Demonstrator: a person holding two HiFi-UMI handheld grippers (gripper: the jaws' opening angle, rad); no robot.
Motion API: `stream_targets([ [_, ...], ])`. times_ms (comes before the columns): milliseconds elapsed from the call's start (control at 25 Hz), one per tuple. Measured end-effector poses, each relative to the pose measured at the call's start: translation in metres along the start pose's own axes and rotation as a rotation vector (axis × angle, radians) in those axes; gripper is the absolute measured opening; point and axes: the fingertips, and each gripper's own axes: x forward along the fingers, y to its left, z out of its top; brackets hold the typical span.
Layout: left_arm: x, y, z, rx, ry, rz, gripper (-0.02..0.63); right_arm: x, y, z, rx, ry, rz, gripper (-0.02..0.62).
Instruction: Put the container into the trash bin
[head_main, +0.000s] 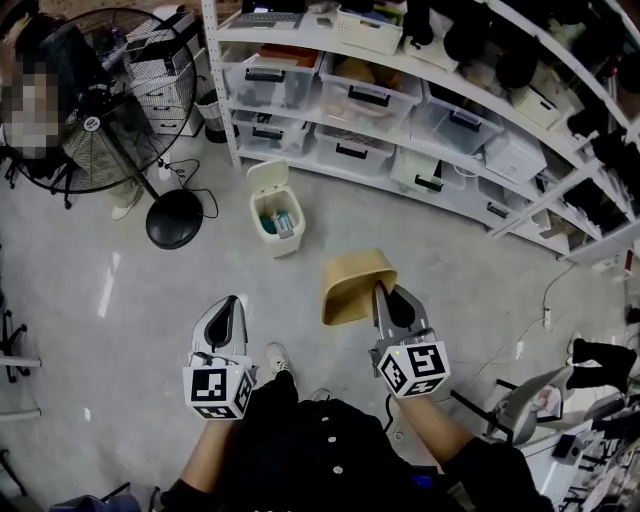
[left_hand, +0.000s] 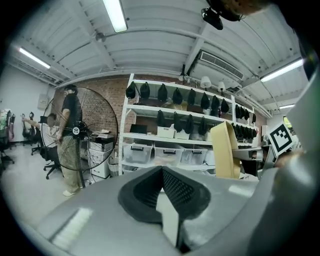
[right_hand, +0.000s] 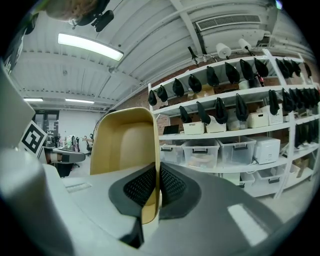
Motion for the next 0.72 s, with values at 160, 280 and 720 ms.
stream_targets([
  [160, 0.019, 0.018, 0.008, -0.002, 0.003, -0.005, 0.0, 0.025, 0.0, 0.013, -0.006, -0.008, -0.009, 0.028],
  [280, 0.032, 0.028, 0.013, -0.004, 0.001, -0.015, 0.0, 0.041, -0.001, 0.02, -0.007, -0.018, -0.021, 0.028],
  [720, 0.064, 0.07, 0.032, 0.005, -0.018, -0.074, 0.0, 0.092, 0.019, 0.035, -0.006, -0.033, -0.051, 0.028],
])
